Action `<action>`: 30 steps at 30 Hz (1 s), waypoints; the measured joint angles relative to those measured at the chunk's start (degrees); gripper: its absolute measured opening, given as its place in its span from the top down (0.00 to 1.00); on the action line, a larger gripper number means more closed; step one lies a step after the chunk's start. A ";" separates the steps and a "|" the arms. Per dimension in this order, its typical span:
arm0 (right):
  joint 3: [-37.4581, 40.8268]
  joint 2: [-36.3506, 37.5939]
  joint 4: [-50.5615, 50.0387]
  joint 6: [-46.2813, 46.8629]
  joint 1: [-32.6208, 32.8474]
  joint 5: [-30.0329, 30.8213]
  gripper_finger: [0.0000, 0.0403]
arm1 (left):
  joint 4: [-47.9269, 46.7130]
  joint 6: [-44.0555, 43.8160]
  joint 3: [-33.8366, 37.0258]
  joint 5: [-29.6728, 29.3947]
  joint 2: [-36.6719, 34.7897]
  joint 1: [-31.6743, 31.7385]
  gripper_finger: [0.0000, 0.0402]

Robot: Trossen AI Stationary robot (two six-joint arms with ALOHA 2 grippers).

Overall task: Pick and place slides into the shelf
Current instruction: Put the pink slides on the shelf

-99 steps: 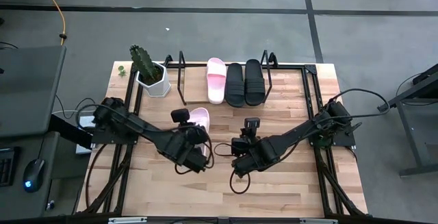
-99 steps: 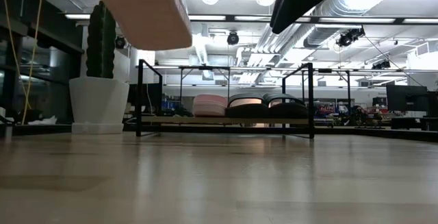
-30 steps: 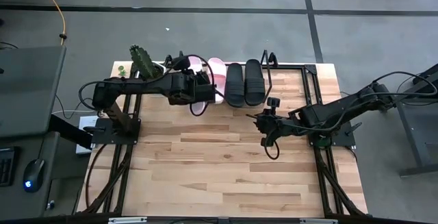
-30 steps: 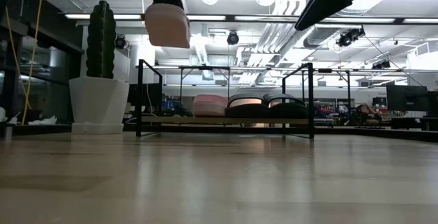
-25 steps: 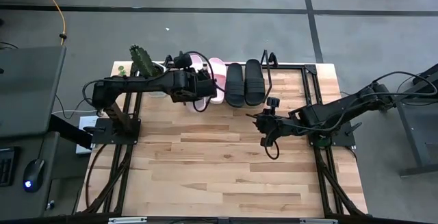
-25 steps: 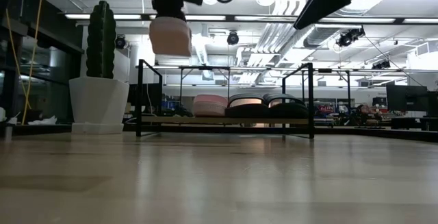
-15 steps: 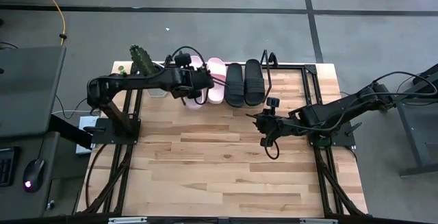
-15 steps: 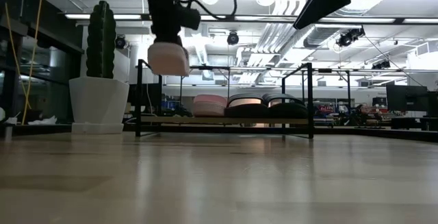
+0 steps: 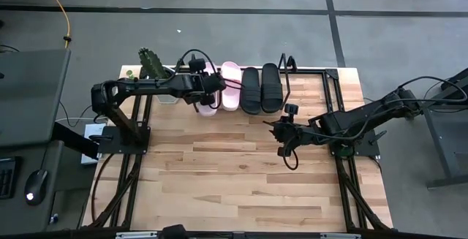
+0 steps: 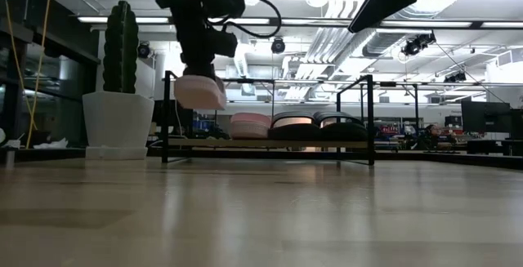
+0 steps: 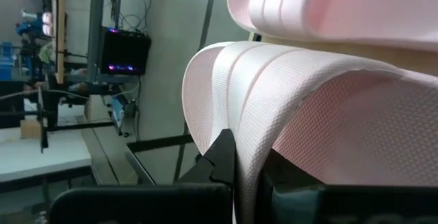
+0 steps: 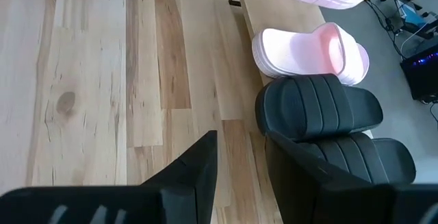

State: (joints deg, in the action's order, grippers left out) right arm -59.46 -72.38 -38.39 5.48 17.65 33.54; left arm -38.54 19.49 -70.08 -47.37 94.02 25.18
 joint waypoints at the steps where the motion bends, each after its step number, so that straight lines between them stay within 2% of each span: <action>1: 0.00 0.00 0.02 0.00 0.00 0.00 0.72 | 0.75 0.60 0.00 0.06 0.00 -0.01 1.00; 13: 0.00 -0.01 0.10 -0.02 0.00 -0.72 0.72 | 7.33 3.24 0.00 3.18 0.04 3.00 1.00; 20: 0.00 -0.02 0.13 -0.07 0.00 -1.18 0.72 | 7.89 3.01 0.29 5.83 0.07 5.41 1.00; 30: 0.00 -0.02 0.23 -0.01 0.01 -1.24 0.72 | 18.19 5.84 8.20 4.42 0.07 5.42 1.00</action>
State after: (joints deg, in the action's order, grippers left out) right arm -59.46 -72.40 -38.16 5.47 17.66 32.30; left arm -20.35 25.33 -61.89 -42.95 94.08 30.60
